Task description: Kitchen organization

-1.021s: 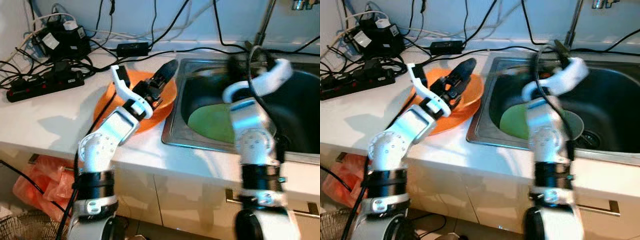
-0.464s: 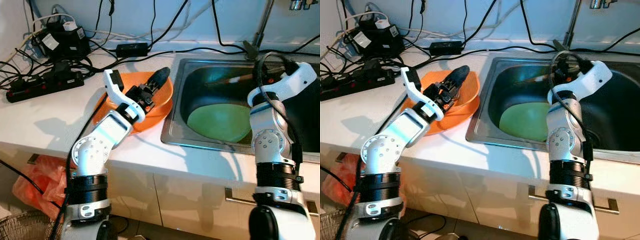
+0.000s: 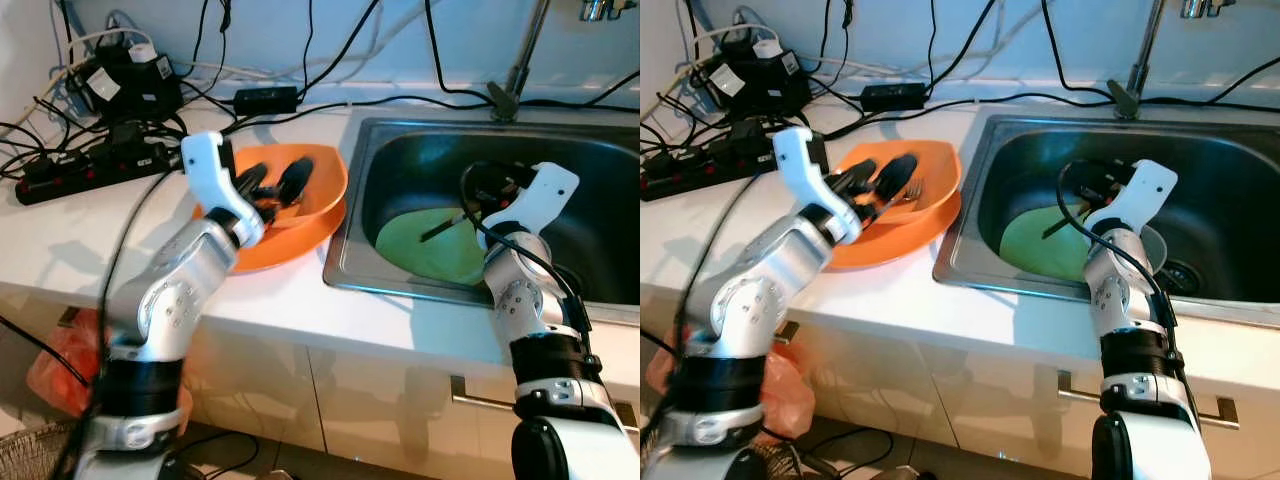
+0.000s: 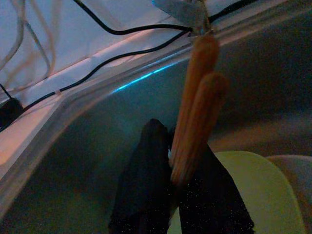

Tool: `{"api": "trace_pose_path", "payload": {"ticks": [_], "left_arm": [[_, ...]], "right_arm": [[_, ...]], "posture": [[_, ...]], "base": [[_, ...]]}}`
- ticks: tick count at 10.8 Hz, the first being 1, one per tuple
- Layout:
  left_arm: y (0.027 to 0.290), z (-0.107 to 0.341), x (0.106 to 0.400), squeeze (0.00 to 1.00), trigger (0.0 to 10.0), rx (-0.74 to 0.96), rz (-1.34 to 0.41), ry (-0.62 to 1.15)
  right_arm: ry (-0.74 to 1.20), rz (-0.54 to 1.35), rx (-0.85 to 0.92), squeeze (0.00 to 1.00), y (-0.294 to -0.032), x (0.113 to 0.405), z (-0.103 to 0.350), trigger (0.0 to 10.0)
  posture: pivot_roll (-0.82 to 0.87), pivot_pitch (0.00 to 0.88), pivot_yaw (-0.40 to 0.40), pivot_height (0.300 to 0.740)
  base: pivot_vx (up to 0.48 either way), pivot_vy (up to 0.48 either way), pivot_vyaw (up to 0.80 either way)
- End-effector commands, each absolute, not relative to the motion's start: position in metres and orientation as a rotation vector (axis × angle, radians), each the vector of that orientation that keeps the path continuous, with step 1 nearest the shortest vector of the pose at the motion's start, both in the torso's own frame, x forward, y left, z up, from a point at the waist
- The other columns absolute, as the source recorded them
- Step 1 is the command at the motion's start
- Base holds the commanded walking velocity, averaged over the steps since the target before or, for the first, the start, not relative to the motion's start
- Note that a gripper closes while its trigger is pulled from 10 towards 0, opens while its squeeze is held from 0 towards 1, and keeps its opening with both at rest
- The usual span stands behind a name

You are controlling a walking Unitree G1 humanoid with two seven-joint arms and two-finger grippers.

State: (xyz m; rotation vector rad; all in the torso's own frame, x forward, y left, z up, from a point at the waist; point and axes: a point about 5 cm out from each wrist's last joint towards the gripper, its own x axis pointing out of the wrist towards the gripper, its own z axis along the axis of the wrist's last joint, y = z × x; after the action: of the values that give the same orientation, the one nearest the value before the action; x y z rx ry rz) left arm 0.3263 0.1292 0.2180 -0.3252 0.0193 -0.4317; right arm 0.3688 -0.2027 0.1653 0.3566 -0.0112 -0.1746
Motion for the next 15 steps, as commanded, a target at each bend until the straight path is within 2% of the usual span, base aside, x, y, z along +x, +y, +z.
{"api": "trace_pose_path", "payload": {"ticks": [1, 2, 6, 10, 12, 13, 14, 15], "left_arm": [[0.130, 0.226, 0.322, 0.00, 10.0, -0.236, -0.430, -0.012], [0.135, 0.230, 0.319, 0.00, 10.0, -0.165, -0.431, -0.016], [0.147, 0.225, 0.316, 0.00, 10.0, -0.099, -0.415, 0.005], [0.163, 0.231, 0.308, 0.00, 10.0, 0.001, -0.433, -0.020], [0.176, 0.234, 0.298, 0.00, 10.0, 0.048, -0.448, -0.022], [0.179, 0.233, 0.294, 0.20, 10.0, 0.051, -0.458, -0.019], [0.185, 0.231, 0.290, 1.00, 10.0, 0.046, -0.453, -0.020], [0.184, 0.230, 0.288, 1.00, 10.0, 0.062, -0.463, -0.034]], "right_arm": [[-0.054, -0.163, 0.331, 1.00, -0.202, 0.374, 0.178, 10.0], [-0.056, -0.173, 0.305, 1.00, -0.201, 0.377, 0.181, 10.0], [-0.026, -0.088, 0.265, 1.00, -0.188, 0.382, 0.189, 10.0], [-0.063, -0.091, 0.248, 1.00, -0.189, 0.382, 0.198, 10.0], [-0.090, 0.038, 0.266, 1.00, -0.168, 0.380, 0.211, 10.0], [-0.093, 0.127, 0.262, 1.00, -0.156, 0.378, 0.216, 10.0], [-0.086, 0.352, 0.232, 1.00, -0.131, 0.366, 0.223, 10.0], [-0.061, 0.521, 0.174, 1.00, -0.116, 0.351, 0.222, 10.0]], "posture": [[0.09, 0.031, 0.123, 0.740], [0.10, 0.035, 0.123, 0.740], [0.11, 0.039, 0.123, 0.740], [0.12, 0.040, 0.122, 0.740], [0.13, 0.043, 0.120, 0.740], [0.14, 0.045, 0.115, 0.740], [0.14, 0.045, 0.115, 0.740], [0.15, 0.045, 0.111, 0.740]], "base": [[0.000, 0.000, 0.00], [0.000, 0.000, 0.00], [0.000, 0.000, 0.00], [0.000, 0.000, 0.00], [0.000, 0.000, 0.00], [0.000, 0.000, 0.00], [0.000, 0.000, 0.00], [0.000, 0.000, 0.00]]}}
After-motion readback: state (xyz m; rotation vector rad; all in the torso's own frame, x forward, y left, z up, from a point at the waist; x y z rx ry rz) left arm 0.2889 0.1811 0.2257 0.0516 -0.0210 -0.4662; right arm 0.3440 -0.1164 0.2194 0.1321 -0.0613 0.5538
